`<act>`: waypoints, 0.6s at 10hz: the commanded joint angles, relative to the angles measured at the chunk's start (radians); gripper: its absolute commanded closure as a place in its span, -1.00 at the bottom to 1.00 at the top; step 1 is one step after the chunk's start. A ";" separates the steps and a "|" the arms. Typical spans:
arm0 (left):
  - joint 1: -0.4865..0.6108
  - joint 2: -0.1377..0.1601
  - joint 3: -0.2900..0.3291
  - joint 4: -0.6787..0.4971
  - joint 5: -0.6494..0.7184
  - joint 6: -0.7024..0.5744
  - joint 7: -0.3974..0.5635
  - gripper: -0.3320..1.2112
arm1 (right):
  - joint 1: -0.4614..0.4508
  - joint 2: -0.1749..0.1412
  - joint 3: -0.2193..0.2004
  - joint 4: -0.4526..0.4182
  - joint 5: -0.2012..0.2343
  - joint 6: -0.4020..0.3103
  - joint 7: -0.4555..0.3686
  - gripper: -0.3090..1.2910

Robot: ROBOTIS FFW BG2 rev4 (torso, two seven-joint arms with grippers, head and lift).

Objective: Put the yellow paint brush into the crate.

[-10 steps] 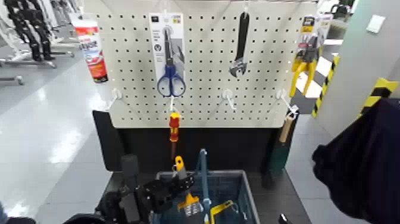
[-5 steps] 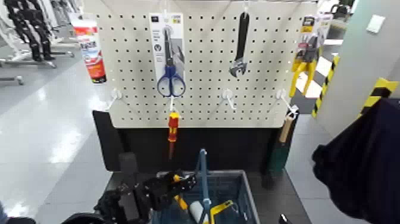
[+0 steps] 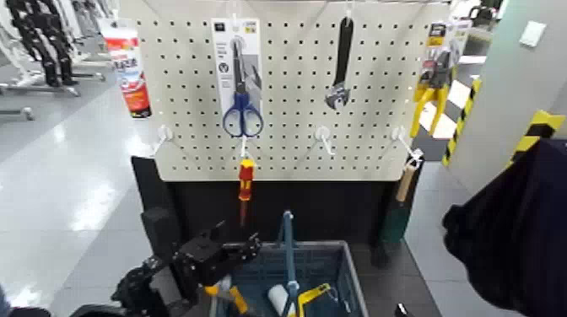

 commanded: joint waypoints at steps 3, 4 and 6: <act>0.128 -0.033 0.087 -0.147 -0.171 -0.096 0.113 -0.39 | 0.002 0.001 -0.003 -0.004 -0.002 0.005 0.003 -0.44; 0.151 -0.041 0.092 -0.164 -0.216 -0.124 0.139 -0.39 | 0.002 0.001 -0.003 -0.004 -0.002 0.003 0.003 -0.44; 0.204 -0.064 0.109 -0.199 -0.301 -0.159 0.183 -0.40 | 0.002 0.001 -0.004 -0.005 -0.002 0.003 0.003 -0.44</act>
